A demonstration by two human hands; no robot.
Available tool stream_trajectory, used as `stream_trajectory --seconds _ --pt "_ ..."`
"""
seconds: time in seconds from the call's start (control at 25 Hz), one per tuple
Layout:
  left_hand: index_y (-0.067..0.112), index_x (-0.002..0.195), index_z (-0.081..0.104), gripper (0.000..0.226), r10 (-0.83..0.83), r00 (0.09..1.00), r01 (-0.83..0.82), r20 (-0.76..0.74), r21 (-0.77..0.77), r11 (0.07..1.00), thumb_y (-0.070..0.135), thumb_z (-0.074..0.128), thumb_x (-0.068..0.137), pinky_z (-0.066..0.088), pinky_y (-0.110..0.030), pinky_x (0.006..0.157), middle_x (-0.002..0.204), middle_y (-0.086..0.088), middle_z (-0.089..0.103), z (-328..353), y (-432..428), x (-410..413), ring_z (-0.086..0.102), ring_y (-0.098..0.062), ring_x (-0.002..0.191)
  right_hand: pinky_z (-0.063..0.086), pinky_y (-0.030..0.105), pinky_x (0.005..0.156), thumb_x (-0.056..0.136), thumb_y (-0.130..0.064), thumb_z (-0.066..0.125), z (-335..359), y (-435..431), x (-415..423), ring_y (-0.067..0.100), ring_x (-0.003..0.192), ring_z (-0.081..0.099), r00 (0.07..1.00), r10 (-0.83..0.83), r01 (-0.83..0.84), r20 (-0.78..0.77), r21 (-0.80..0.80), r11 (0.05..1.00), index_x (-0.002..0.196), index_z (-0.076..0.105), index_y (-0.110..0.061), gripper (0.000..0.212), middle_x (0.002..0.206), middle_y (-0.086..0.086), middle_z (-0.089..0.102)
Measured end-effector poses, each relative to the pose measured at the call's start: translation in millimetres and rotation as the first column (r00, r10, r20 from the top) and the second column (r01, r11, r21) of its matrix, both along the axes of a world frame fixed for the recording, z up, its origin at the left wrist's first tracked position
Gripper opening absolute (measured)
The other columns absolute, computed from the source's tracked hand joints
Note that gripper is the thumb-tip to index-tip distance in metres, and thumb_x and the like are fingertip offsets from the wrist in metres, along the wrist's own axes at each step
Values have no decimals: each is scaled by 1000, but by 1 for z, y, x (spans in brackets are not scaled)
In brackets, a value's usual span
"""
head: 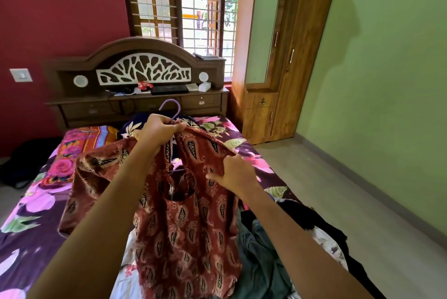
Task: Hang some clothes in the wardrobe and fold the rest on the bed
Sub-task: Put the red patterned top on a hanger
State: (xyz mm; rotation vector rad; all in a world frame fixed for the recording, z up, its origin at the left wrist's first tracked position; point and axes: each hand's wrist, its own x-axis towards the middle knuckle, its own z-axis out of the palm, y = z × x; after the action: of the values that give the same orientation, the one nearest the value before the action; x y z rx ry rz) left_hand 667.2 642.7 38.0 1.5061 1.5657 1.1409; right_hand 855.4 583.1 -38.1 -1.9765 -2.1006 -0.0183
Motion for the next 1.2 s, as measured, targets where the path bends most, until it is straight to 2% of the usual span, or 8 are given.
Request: stream_trajectory --seconds 0.28,0.4,0.56,0.8,0.92,1.0,1.08,1.2 --pt "16 66 65 20 11 1000 -11 0 -57 998 27 78 75 44 -49 98 83 -7 66 1 -1 3 61 -29 99 44 34 67 89 -57 51 -6 16 6 32 94 62 943 -251 250 -219 -32 968 102 57 -2 57 100 14 62" --pt "15 67 65 20 35 999 -34 19 -52 998 27 78 75 45 -49 97 85 -9 66 2 -3 1 61 -29 98 54 39 71 96 -22 49 -4 25 13 34 86 66 858 -266 262 -438 -71 962 97 56 -1 22 96 18 65" --pt "18 65 66 20 86 993 -87 76 8 996 32 77 75 47 -50 94 80 -12 71 -4 -2 3 67 -29 87 48 40 80 95 1 37 2 21 9 35 102 60 916 -281 292 -285 -6 957 110 56 3 25 112 19 59" --pt "21 58 63 25 195 934 -217 298 41 975 33 76 76 50 -50 90 65 -3 65 -8 0 13 64 -24 74 53 48 81 95 0 34 -31 11 -6 41 94 63 962 -32 -7 -273 -140 990 113 58 0 30 107 25 62" --pt "22 61 60 27 257 958 -269 127 87 959 38 69 81 36 -33 84 57 2 55 -9 -5 22 51 -16 58 52 49 82 97 -3 34 -49 1 -25 43 91 64 953 37 -102 -300 -203 974 113 59 -2 29 106 24 62" --pt "20 71 62 23 262 963 -267 63 91 959 37 66 85 25 -32 80 59 2 52 -13 -10 25 44 -14 58 52 46 81 101 -18 37 -51 4 -24 40 91 64 964 41 -111 -264 -257 960 112 59 -3 28 106 20 61" --pt "17 81 67 20 235 969 -240 70 76 968 36 67 84 31 -36 89 63 4 54 -17 -7 21 48 -14 66 54 38 74 100 -41 40 -45 8 -11 29 80 65 975 15 -80 -221 -291 953 101 59 -4 41 93 14 63" --pt "19 78 69 15 121 985 -130 120 74 989 33 73 79 47 -46 92 74 0 63 -17 0 12 62 -22 81 45 20 53 93 -52 49 -17 16 8 13 59 54 930 -65 80 -362 27 996 93 60 -7 47 73 4 60"
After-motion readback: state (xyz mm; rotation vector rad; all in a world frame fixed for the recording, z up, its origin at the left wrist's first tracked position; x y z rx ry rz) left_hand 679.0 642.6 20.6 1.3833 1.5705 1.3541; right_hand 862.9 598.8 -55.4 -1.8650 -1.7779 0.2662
